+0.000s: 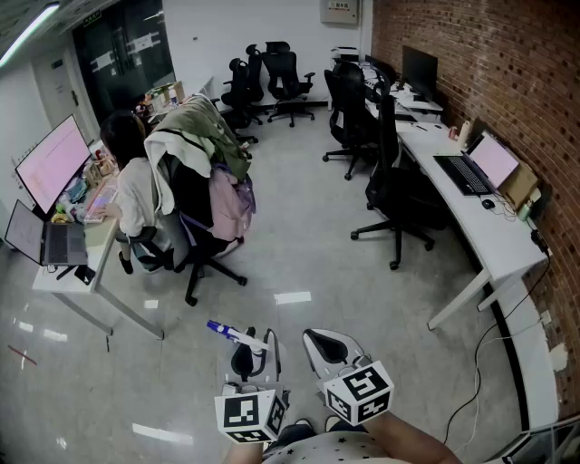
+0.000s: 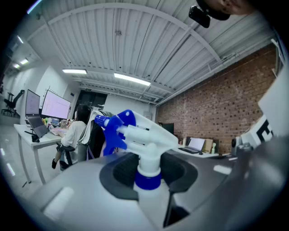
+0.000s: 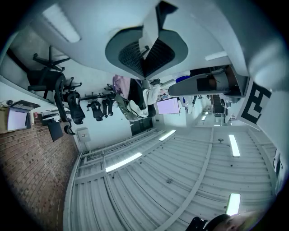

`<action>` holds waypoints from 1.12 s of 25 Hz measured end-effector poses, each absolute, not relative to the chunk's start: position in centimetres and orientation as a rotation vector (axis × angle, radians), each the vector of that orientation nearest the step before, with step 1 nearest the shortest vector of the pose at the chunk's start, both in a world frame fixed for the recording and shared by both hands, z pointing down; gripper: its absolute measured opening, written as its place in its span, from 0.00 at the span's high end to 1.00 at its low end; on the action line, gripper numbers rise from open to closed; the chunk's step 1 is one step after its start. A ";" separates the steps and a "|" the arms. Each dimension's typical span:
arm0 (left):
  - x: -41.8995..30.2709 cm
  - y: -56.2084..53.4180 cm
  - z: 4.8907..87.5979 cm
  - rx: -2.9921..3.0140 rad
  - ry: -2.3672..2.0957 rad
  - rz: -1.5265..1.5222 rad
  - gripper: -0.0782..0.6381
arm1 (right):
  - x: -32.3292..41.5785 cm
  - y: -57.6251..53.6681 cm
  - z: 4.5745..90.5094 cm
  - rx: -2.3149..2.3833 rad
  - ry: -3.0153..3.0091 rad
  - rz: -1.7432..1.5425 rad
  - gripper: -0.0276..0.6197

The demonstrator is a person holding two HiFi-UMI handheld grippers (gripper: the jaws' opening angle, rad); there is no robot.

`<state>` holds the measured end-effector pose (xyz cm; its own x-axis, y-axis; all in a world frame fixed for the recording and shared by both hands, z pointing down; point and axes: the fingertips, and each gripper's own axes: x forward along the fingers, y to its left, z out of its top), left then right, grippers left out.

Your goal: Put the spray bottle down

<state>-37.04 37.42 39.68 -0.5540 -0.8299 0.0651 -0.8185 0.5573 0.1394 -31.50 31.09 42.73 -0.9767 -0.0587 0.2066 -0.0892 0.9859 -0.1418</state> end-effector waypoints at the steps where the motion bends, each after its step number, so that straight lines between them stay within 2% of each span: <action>1: -37.1 37.4 39.8 1.425 -2.656 -0.133 0.72 | -31.5 31.0 42.7 0.122 -2.930 0.225 0.96; 7: -36.2 36.0 40.6 1.521 -2.595 -0.091 0.72 | -30.3 29.7 43.2 0.233 -2.927 0.229 0.96; 15: -32.5 29.8 41.6 1.724 -2.429 -0.059 0.72 | -25.3 24.3 44.2 0.504 -2.884 0.264 0.96; 28: -23.8 10.3 40.7 1.953 -2.265 -0.053 0.72 | -16.1 5.8 43.1 0.768 -2.861 0.258 0.96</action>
